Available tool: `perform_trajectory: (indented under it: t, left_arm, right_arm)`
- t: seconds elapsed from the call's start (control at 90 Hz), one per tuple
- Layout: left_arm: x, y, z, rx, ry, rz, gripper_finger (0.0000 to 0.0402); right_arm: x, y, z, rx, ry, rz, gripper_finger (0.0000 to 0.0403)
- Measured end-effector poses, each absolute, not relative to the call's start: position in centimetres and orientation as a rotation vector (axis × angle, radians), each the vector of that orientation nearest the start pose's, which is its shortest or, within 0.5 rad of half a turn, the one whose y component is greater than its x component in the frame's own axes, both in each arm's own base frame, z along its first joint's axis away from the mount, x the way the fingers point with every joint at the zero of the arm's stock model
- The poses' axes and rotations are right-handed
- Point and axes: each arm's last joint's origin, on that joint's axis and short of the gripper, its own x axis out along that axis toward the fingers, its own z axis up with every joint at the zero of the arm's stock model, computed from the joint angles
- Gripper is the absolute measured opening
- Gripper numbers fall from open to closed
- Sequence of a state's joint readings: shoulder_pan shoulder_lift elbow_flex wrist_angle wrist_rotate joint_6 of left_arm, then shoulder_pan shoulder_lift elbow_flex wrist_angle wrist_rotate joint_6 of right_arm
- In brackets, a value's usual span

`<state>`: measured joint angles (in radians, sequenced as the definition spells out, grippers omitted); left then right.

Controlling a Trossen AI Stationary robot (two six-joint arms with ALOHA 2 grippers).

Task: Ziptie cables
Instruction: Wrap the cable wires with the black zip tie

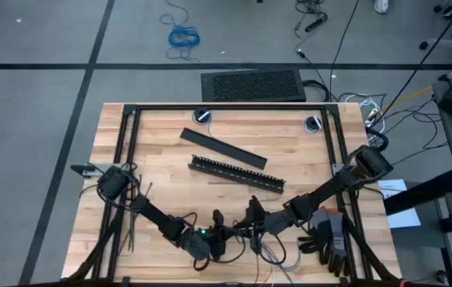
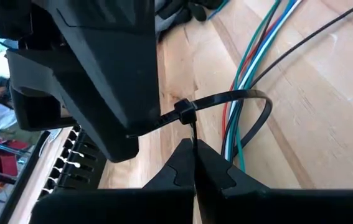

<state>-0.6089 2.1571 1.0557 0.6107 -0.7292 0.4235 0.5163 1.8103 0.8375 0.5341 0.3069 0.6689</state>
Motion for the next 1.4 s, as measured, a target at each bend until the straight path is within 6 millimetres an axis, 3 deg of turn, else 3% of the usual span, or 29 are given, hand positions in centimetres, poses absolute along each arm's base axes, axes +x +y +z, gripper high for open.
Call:
perform_trajectory:
  t: [0.267,0.567,0.722,0.867,1.178,1.278,1.4]
  left_arm:
    - [34.9,-21.8,9.2,0.703,0.389,0.047,0.0000]
    - [34.9,-21.7,9.2,0.702,0.387,0.049,0.0000]
    - [34.9,-21.7,9.2,0.700,0.387,0.050,0.0000]
    - [34.9,-21.8,9.1,0.676,0.388,0.010,0.0000]
    - [34.7,-21.8,8.6,0.694,0.444,-0.053,0.0000]
    - [34.7,-21.7,8.6,0.622,0.446,-0.026,0.0000]
    - [34.7,-21.3,8.5,0.424,0.437,0.137,0.0000]
  right_arm:
    - [31.4,16.9,15.0,0.493,0.470,0.078,0.0075]
    - [31.4,16.9,15.0,0.472,0.489,0.127,0.0004]
    - [31.5,16.8,15.0,0.446,0.475,0.116,0.0001]
    - [31.5,16.5,15.1,0.377,0.419,0.003,0.0000]
    - [31.8,16.0,16.6,0.329,0.297,-0.052,0.0000]
    - [31.8,16.0,16.8,0.326,0.286,-0.065,0.0000]
    - [31.5,16.4,16.6,0.332,0.300,-0.068,0.0000]
